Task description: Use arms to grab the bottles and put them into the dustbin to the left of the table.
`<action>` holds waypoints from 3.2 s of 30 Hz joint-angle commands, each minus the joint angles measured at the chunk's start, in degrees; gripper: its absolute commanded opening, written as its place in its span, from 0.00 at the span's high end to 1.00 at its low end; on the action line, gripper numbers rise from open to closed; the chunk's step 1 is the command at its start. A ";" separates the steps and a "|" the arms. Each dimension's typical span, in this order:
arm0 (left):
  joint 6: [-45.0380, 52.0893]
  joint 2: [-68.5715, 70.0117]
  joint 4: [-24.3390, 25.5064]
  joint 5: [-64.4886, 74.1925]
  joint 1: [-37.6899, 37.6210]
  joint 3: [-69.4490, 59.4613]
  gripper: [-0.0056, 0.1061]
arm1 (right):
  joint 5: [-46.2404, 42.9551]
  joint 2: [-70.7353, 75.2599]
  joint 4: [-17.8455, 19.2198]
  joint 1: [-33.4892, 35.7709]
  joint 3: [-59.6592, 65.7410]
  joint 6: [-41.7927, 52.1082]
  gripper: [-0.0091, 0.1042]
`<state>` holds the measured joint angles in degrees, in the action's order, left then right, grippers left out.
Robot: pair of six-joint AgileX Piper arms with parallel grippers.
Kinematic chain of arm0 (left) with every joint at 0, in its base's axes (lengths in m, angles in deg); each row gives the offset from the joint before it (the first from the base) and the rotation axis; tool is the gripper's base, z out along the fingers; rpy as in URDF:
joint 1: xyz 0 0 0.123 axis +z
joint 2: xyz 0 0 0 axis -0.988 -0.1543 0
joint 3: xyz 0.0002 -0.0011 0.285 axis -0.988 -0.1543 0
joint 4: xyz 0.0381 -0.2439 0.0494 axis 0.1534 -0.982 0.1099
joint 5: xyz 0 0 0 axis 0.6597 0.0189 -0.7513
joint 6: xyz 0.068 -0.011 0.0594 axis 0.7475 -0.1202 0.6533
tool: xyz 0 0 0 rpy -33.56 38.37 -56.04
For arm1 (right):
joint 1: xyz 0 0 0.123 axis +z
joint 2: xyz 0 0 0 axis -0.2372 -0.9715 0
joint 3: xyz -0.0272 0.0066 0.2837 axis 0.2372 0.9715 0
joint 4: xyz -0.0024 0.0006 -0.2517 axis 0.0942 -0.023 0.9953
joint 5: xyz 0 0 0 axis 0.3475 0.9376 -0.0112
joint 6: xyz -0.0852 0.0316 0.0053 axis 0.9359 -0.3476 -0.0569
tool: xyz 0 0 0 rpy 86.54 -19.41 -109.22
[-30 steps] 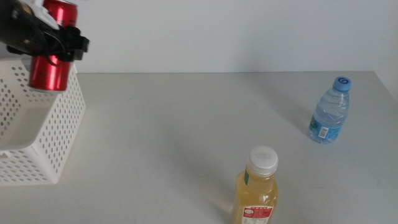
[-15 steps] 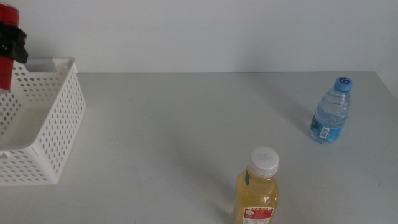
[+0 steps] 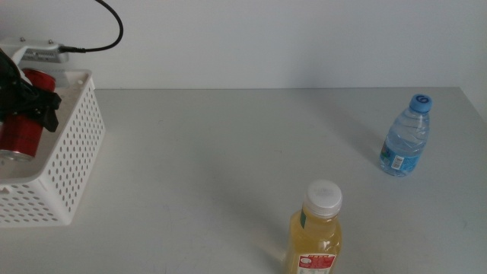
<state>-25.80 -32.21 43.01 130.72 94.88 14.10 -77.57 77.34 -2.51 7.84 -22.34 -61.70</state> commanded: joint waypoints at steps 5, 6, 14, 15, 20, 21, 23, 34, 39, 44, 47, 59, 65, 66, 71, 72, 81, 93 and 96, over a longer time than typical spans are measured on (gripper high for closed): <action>-0.72 -0.71 -0.45 -2.09 0.10 2.27 0.88 | -4.05 1.21 0.30 0.20 -0.53 0.54 0.26; -1.09 -1.32 -0.33 -1.94 0.10 2.27 0.88 | -4.05 1.21 0.30 0.20 -0.53 0.54 0.26; -1.45 -4.34 0.41 -1.51 0.05 2.22 0.80 | -4.05 1.21 0.30 0.20 -0.53 0.54 0.26; -1.45 -4.34 0.65 -1.33 0.05 2.22 0.76 | -4.05 1.21 0.30 0.20 -0.53 0.54 0.26; -2.72 -4.34 2.58 -1.75 0.05 2.28 0.52 | -4.05 1.21 0.30 0.20 -0.53 0.54 0.26; -3.24 -4.34 2.92 -1.87 0.05 2.28 0.46 | -4.05 1.21 0.30 0.20 -0.53 0.54 0.26; -3.48 -4.34 3.07 -1.74 0.05 2.28 0.33 | -4.05 1.21 0.30 0.20 -0.53 0.54 0.26; -6.15 -0.43 2.39 1.40 -0.02 4.62 0.13 | -4.05 1.21 0.30 0.20 -0.53 0.54 0.26; -5.93 6.12 0.35 1.66 -0.26 5.72 0.15 | -4.05 1.21 0.30 0.20 -0.53 0.54 0.26; -5.59 13.73 -2.73 2.37 -0.69 5.72 0.15 | -4.05 1.21 0.30 0.20 -0.53 0.54 0.26; -4.99 18.34 -5.30 5.17 -0.69 5.72 0.15 | -4.05 1.21 0.30 0.20 -0.53 0.54 0.26; 3.18 36.68 -10.94 13.86 -8.47 4.68 0.15 | -4.05 1.21 0.30 0.20 -0.53 0.54 0.26; -1.28 46.83 -7.07 8.94 -18.67 -7.89 0.15 | -4.05 1.21 0.30 0.20 -0.53 0.54 0.26; -2.28 48.51 -6.10 7.53 -20.74 -10.28 0.15 | -4.05 1.21 0.30 0.20 -0.53 0.54 0.26; -4.49 59.18 -1.84 -1.26 -30.90 -24.42 0.15 | -4.05 1.21 0.30 0.20 -0.53 0.54 0.26; -4.49 61.47 -1.95 -2.81 -32.60 -26.57 0.15 | -4.05 1.21 0.30 0.20 -0.53 0.54 0.26; -4.87 74.52 -2.50 -4.10 -47.02 -42.13 0.15 | -4.05 1.21 0.30 0.20 -0.53 0.54 0.26; -10.29 91.20 -4.49 -16.50 -57.33 -60.33 0.15 | -4.05 1.21 0.30 0.20 -0.53 0.54 0.26; -10.29 95.00 -4.55 -20.73 -58.79 -64.60 0.15 | -4.05 1.21 0.30 0.20 -0.53 0.54 0.26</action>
<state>-35.16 61.59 39.71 116.98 37.02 -50.10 -77.57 77.34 -2.51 7.84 -22.34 -61.70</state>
